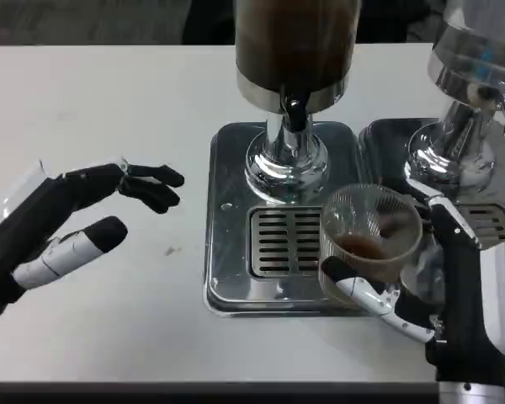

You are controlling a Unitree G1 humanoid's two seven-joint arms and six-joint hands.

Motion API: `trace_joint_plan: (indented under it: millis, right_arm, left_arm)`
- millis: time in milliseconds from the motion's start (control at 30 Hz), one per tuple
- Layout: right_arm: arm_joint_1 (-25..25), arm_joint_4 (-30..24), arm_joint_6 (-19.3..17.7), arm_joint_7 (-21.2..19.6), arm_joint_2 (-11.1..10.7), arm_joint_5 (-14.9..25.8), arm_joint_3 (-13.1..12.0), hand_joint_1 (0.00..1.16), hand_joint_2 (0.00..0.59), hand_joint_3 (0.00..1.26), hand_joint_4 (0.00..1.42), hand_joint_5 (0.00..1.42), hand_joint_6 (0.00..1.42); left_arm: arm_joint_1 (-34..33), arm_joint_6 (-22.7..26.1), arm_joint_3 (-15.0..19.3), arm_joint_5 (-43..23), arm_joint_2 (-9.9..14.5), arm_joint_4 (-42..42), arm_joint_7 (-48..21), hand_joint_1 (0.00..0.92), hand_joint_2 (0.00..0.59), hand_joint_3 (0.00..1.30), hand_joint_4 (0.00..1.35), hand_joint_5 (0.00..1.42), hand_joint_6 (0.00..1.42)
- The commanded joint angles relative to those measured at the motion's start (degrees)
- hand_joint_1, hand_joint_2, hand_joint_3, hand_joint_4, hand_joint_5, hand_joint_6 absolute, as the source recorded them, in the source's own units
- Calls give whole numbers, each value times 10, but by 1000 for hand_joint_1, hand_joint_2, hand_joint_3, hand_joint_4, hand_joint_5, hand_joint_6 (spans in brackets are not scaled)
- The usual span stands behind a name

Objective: Grasp the cup under the faucet to collect the drink, then remove the cup.

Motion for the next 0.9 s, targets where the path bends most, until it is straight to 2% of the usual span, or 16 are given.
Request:
trace_joint_plan:
  millis: [33,400,633,900]
  right_arm:
    - [14,-44,-6,11,-4,19,-11,966,107,678,853,1052,1403]
    - [52,-109,-1,55,-4,45,-26,966,104,685,867,1056,1403]
    - [73,-147,4,84,-3,61,-35,966,104,692,871,1067,1403]
    - [97,-193,9,119,-3,81,-50,966,104,701,879,1079,1417]
  left_arm:
    - [14,-12,-6,6,0,-23,6,0,80,410,430,443,296]
    - [35,-22,-5,15,7,-64,8,0,77,398,392,418,273]
    - [51,-56,-1,35,21,-92,11,0,67,334,228,238,210]
    - [70,-94,-2,36,41,-119,8,0,52,268,93,106,149]
